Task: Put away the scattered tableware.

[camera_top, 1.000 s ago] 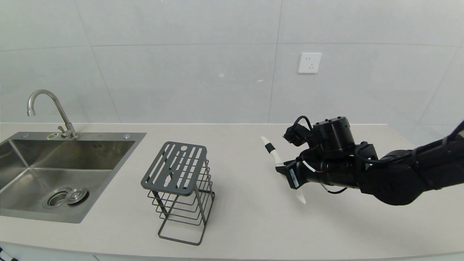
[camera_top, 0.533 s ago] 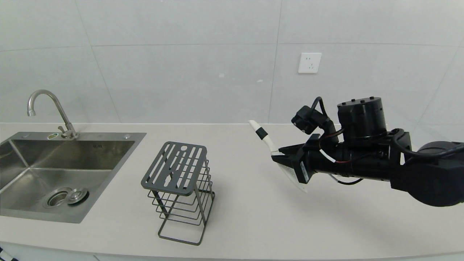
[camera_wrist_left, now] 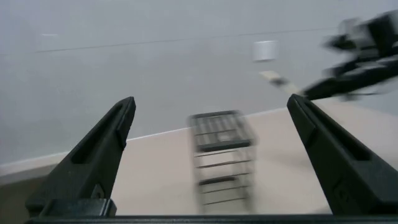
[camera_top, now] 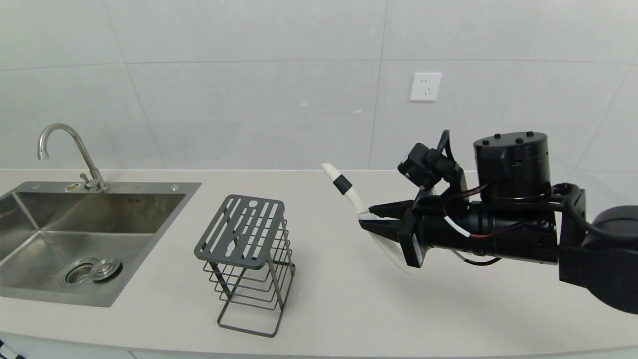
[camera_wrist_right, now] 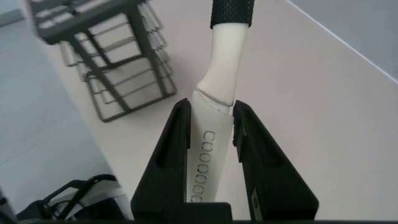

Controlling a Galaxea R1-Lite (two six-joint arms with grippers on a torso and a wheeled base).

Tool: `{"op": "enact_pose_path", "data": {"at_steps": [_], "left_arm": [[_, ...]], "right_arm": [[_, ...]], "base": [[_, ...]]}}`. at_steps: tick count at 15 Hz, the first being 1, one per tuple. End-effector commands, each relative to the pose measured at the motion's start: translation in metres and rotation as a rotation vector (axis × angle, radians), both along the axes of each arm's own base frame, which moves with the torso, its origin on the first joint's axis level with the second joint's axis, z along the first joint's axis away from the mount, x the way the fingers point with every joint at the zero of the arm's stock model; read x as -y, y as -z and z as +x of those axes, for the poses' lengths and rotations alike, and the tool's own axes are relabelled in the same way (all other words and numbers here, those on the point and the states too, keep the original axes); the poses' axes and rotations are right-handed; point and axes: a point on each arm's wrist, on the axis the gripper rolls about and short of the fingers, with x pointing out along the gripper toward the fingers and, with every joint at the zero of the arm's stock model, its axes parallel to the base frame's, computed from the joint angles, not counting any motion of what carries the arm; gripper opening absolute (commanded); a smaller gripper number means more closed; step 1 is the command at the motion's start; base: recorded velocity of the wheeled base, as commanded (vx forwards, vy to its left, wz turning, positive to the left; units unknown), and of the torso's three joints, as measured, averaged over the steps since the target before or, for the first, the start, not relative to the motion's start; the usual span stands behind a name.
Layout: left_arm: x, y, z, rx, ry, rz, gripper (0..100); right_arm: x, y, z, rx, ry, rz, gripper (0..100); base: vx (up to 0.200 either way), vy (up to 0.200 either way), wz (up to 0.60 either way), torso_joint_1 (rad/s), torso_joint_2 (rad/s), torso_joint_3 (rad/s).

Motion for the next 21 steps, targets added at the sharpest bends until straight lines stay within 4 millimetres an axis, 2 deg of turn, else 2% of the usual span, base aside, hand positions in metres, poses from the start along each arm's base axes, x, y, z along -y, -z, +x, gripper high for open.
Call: {"op": "enact_pose_path", "data": {"at_steps": [1, 4, 6, 8, 10, 12, 13, 15, 17, 18, 19, 21], "left_arm": [[0.002, -0.016, 0.014, -0.156, 0.197, -0.074, 100], [0.006, -0.015, 0.021, -0.337, 0.514, -0.087, 100], [0.006, -0.012, 0.023, -0.401, 0.624, -0.076, 100], [0.008, -0.027, 0.042, -0.462, 0.688, -0.073, 100], [0.013, -0.04, 0.078, -0.492, 0.696, -0.078, 100], [0.019, -0.045, 0.109, -0.505, 0.712, -0.07, 100], [0.023, -0.046, 0.116, -0.506, 0.749, -0.058, 100], [0.037, -0.043, 0.134, -0.522, 0.819, -0.022, 100], [0.052, -0.033, 0.16, -0.531, 0.803, 0.029, 100], [0.054, -0.032, 0.162, -0.525, 0.808, 0.038, 100], [0.072, -0.027, 0.166, -0.507, 0.895, 0.081, 100], [0.087, -0.023, 0.173, -0.534, 0.94, 0.096, 100]], "right_arm": [[0.005, -0.004, -0.012, 0.007, -0.019, 0.008, 0], [0.007, -0.012, -0.026, 0.014, -0.097, 0.054, 0], [0.005, -0.013, -0.034, 0.014, -0.138, 0.065, 0], [0.0, -0.016, -0.05, 0.0, -0.214, 0.113, 0], [0.003, -0.026, -0.059, 0.014, -0.224, 0.163, 0], [0.014, -0.03, -0.071, 0.013, -0.217, 0.186, 0], [0.02, -0.028, -0.076, 0.011, -0.209, 0.192, 0], [0.035, -0.02, -0.085, -0.011, -0.186, 0.185, 0], [0.036, -0.021, -0.086, -0.006, -0.183, 0.188, 0], [0.036, -0.022, -0.086, -0.006, -0.183, 0.188, 0], [0.035, -0.021, -0.085, -0.01, -0.182, 0.187, 0], [0.035, -0.023, -0.083, -0.006, -0.178, 0.189, 0]], "base": [[0.0, 0.0, 0.0, 0.0, 0.0, 0.0], [0.0, 0.0, 0.0, 0.0, 0.0, 0.0], [0.0, 0.0, 0.0, 0.0, 0.0, 0.0], [0.0, 0.0, 0.0, 0.0, 0.0, 0.0], [0.0, 0.0, 0.0, 0.0, 0.0, 0.0], [0.0, 0.0, 0.0, 0.0, 0.0, 0.0], [0.0, 0.0, 0.0, 0.0, 0.0, 0.0], [0.0, 0.0, 0.0, 0.0, 0.0, 0.0], [0.0, 0.0, 0.0, 0.0, 0.0, 0.0], [0.0, 0.0, 0.0, 0.0, 0.0, 0.0], [0.0, 0.0, 0.0, 0.0, 0.0, 0.0], [0.0, 0.0, 0.0, 0.0, 0.0, 0.0]]}}
